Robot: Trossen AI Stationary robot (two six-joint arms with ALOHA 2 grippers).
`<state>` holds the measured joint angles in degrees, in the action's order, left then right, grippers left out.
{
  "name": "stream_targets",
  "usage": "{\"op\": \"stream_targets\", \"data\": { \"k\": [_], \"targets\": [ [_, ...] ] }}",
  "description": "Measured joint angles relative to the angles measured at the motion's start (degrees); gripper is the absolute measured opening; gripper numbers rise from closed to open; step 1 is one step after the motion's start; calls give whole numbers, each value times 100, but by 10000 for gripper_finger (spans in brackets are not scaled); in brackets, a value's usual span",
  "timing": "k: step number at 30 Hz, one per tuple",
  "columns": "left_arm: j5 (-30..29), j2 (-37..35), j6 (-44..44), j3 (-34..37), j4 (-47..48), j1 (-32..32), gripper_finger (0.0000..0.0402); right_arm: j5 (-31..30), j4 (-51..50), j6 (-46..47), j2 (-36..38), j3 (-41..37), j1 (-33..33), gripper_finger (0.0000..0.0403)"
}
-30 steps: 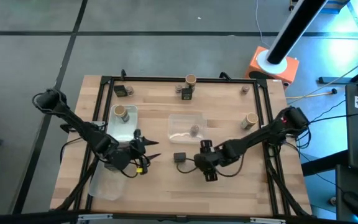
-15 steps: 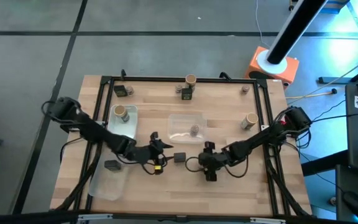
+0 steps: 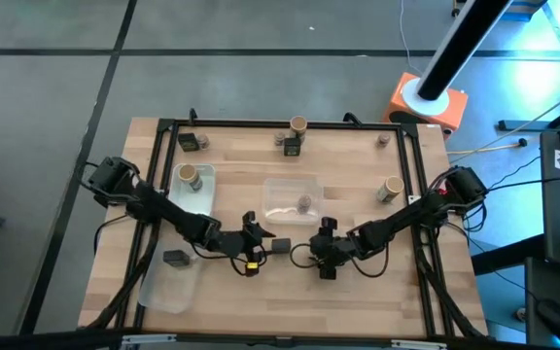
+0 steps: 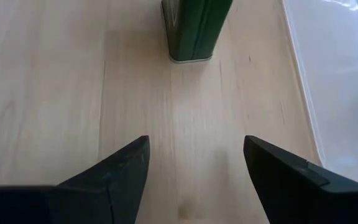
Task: Sort spices by type
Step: Put the black seasoning can into the bottom transparent bin
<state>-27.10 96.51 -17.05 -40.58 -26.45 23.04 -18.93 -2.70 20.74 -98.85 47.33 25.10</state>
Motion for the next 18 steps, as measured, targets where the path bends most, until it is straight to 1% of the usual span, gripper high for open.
{"op": "stream_targets", "data": {
  "k": [10,15,18],
  "targets": [
    [-4,402,-37,2,-46,-109,210,-259,9,47,0,0,0,261],
    [-4,470,141,2,-422,-109,209,-272,12,47,0,0,0,261],
    [-1,470,262,0,-521,-109,196,-299,13,47,0,0,0,261]
  ]
}}
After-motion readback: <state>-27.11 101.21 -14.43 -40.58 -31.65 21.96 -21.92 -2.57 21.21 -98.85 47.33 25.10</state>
